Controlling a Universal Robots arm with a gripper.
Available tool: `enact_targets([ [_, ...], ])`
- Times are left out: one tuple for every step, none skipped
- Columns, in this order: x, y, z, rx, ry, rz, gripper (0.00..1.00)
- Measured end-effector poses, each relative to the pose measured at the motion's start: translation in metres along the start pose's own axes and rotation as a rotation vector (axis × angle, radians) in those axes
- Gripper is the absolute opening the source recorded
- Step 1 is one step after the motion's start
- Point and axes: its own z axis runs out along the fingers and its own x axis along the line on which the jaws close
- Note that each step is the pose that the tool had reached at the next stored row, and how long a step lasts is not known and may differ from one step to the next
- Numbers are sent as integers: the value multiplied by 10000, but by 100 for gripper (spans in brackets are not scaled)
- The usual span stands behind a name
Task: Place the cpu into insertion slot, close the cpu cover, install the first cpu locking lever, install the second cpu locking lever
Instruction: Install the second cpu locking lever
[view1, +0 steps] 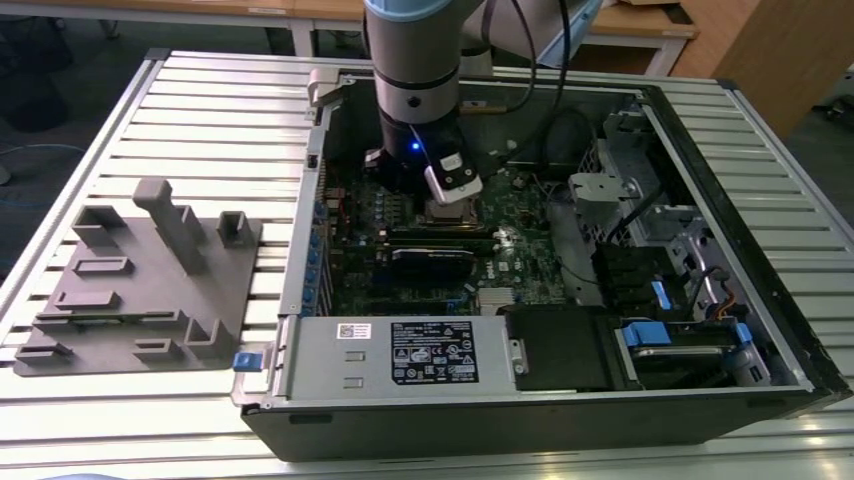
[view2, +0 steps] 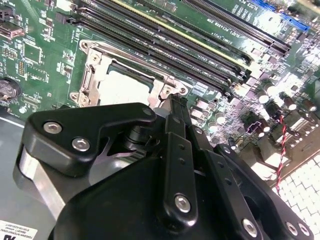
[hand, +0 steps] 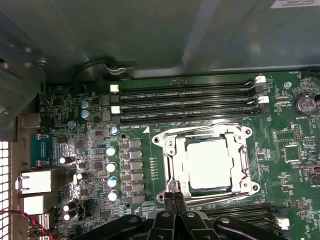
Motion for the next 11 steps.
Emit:
enact_targets([
  [0,0,0,0,0,1,11],
  [-1,1,0,-1,0,1,11],
  [-1,0,0,0,0,1,11],
  [-5,1,1,0,0,-1,11],
  [-12,2,1,0,0,-2,11],
  [-17,2,2,0,0,-2,11],
  [-18,2,2,0,0,0,11],
  [-20,2,2,0,0,0,11],
  [-22,3,2,-1,0,0,11],
  [-22,3,2,0,0,1,11],
  [-22,3,2,0,0,0,11],
])
